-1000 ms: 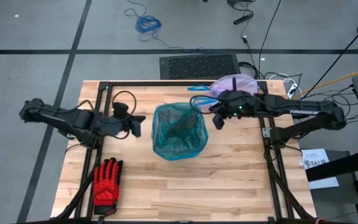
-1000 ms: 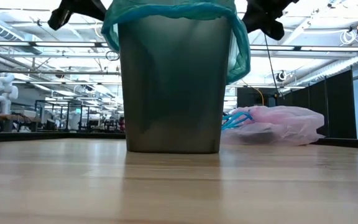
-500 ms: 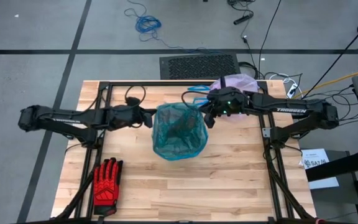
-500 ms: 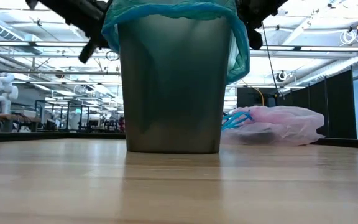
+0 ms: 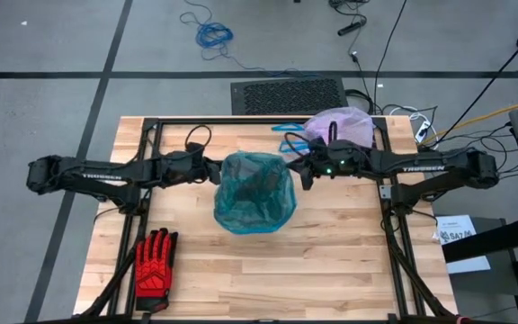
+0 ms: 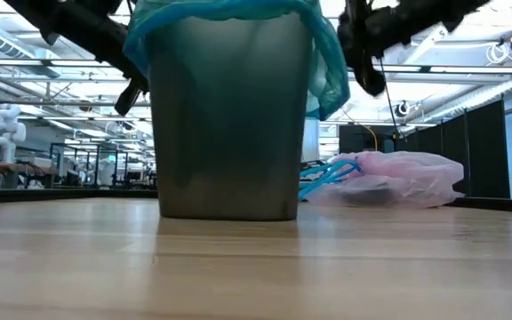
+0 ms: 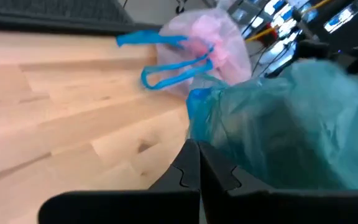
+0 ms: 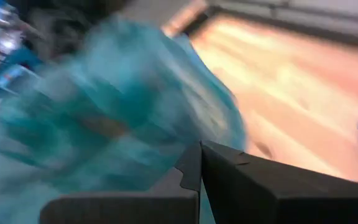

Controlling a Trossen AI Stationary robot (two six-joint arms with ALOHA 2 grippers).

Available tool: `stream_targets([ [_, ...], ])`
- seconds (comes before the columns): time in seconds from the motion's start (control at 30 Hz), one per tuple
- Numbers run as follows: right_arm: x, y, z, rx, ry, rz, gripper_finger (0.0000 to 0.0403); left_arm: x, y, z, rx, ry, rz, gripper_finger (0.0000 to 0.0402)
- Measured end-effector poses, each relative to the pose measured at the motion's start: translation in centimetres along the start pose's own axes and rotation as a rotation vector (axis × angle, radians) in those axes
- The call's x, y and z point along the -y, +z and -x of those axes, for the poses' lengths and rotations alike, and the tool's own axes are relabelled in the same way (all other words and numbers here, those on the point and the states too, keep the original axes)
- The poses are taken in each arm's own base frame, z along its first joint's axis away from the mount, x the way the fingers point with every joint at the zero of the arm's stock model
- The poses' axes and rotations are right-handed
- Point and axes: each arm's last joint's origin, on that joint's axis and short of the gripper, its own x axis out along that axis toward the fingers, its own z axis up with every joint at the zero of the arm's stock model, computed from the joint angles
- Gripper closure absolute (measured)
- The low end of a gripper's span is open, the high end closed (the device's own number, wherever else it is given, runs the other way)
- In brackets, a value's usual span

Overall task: Place trash/remove bag and relplace
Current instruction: Insert the blue trash bag into the trash bin

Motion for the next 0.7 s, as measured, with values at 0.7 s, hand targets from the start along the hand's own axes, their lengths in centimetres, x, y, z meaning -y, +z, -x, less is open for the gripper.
stream_targets([
  [0.7,0.2,-2.2,-1.8,-0.039,-0.089,0.022,0.0403,-1.0,-1.8,-3.1,-0.137,0.032,-0.023,0.0401],
])
